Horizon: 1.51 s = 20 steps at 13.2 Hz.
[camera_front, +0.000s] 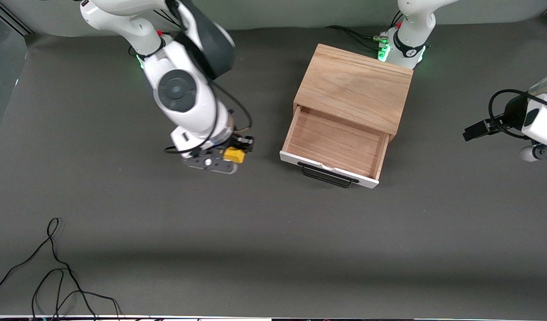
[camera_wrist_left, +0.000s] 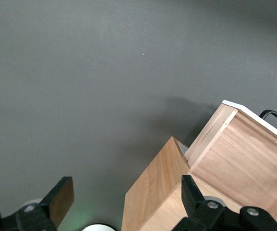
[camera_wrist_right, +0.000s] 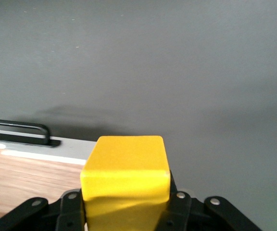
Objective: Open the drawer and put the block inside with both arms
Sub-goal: 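Carry the yellow cube with the right gripper over the open drawer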
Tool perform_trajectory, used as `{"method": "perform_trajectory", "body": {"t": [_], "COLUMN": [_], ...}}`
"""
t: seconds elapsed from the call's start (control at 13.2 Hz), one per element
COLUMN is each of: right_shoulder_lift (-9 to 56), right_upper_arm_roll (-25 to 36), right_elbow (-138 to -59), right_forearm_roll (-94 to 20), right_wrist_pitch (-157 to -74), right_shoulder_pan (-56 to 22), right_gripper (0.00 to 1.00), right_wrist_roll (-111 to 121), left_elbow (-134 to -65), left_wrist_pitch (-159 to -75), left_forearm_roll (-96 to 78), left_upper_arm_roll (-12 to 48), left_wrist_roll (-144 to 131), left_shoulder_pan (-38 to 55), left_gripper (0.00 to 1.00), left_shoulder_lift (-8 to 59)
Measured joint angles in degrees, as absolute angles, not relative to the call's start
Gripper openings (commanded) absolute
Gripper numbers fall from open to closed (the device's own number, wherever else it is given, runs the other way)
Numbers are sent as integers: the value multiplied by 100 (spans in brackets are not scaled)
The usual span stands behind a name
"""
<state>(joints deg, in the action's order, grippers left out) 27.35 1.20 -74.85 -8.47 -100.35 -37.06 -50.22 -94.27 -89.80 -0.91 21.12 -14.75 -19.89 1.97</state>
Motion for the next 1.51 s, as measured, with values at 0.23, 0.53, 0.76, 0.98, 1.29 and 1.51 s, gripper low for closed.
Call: {"method": "perform_trajectory", "body": {"t": [0.23, 0.53, 0.76, 0.98, 1.29, 1.51], "right_shoulder_lift": [3115, 3599, 3867, 4239, 4511, 4678], "right_upper_arm_roll": [117, 120, 122, 116, 99, 100], "right_elbow": [-7081, -6658, -6476, -6297, -6268, -6260], "right_forearm_roll": [-847, -847, -847, -847, -857, -857], "right_wrist_pitch": [-10422, -10567, -10573, -10730, -10768, -10836], "right_shoulder_pan": [-4210, -4764, -5033, -5148, -5149, -5149], "right_gripper": [0, 0, 0, 0, 0, 0], "right_wrist_roll": [-5865, -6592, -7077, -7388, -7428, -7453], "left_elbow": [-9415, -9394, -9395, -9395, -9395, -9395], "left_wrist_pitch": [-9157, -9234, -9291, -9295, -9294, -9288], "left_forearm_roll": [-96, -96, -96, -96, -96, -44], "left_upper_arm_roll": [877, 168, 145, 157, 159, 155], "left_wrist_roll": [-1077, -520, -424, -417, -268, -134], "left_shoulder_pan": [-730, 74, 102, 148, 160, 160], "left_gripper": [100, 100, 100, 100, 100, 100], "left_shoulder_lift": [158, 124, 116, 115, 115, 114]}}
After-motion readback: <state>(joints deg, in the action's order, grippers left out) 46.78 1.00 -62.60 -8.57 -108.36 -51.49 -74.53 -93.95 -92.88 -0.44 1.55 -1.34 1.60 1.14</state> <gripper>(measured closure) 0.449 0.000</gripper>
